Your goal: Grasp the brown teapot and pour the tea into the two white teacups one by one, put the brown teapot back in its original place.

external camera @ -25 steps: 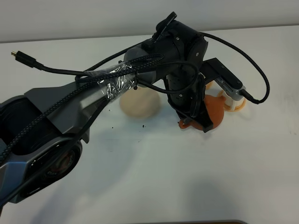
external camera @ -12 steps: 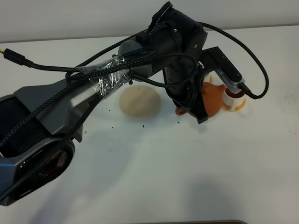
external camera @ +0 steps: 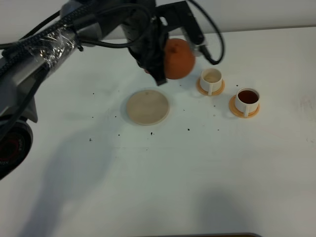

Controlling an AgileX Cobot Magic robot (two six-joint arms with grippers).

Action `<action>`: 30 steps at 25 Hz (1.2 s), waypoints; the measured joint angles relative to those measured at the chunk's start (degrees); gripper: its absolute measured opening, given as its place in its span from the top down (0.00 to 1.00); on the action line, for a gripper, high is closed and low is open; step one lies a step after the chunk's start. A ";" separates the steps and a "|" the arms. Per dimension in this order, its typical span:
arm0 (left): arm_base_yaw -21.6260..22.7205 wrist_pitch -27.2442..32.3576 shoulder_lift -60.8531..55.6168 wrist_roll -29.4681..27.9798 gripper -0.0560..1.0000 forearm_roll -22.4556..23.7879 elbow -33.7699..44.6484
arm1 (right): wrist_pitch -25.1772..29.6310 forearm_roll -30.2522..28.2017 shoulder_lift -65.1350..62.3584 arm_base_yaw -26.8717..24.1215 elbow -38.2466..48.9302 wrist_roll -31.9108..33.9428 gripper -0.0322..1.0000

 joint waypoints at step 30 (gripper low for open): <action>0.69 -36.10 13.22 32.44 0.84 20.68 0.05 | 0.00 -0.17 0.00 0.00 0.00 0.00 0.73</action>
